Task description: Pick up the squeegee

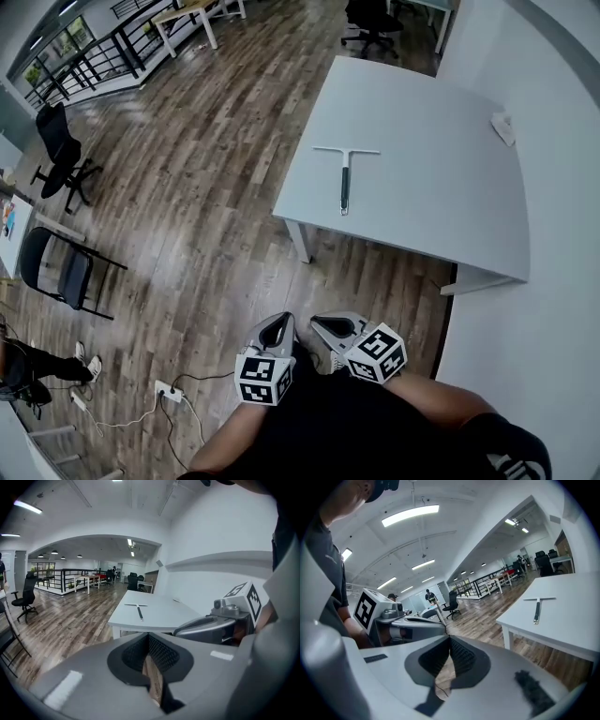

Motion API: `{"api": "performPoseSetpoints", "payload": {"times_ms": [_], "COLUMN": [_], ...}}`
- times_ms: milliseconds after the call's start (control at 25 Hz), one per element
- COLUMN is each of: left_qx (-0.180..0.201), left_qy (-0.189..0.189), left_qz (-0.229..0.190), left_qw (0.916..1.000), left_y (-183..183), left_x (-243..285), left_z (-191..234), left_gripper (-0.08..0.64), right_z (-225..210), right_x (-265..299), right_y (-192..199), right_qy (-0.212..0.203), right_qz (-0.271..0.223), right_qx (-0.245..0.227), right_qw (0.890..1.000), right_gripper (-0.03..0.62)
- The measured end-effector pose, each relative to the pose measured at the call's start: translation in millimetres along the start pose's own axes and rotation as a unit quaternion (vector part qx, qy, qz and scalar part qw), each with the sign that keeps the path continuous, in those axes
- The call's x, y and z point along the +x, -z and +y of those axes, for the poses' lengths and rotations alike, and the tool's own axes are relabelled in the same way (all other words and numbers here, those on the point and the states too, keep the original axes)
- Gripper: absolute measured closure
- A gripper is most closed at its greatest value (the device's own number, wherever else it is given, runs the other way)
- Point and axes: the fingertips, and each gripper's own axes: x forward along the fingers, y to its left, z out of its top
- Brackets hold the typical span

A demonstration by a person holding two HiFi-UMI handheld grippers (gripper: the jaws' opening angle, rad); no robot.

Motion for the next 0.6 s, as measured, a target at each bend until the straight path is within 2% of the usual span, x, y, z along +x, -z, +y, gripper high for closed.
{"api": "performPoseSetpoints", "payload": {"times_ms": [280,600], "left_qx": [-0.008,-0.011], "left_qy": [0.022,0.040], "left_qz": [0.000,-0.007], "left_qw": [0.9997,0.9991], "left_y": [-19.9,-50.0], "left_x": [23.9,43.9], "left_z": [42.2,96.2], "left_gripper": [0.553,0.552], "right_z": [-13.5,-38.7], "right_x": [39.0,77.7], "right_y": [-21.0,-48.2], "right_qy": [0.012,0.049], "right_qz": [0.022,0.025], "right_qx": [-0.014,-0.001], "right_qw": [1.000,0.998], "right_gripper": [0.586,0.586]}}
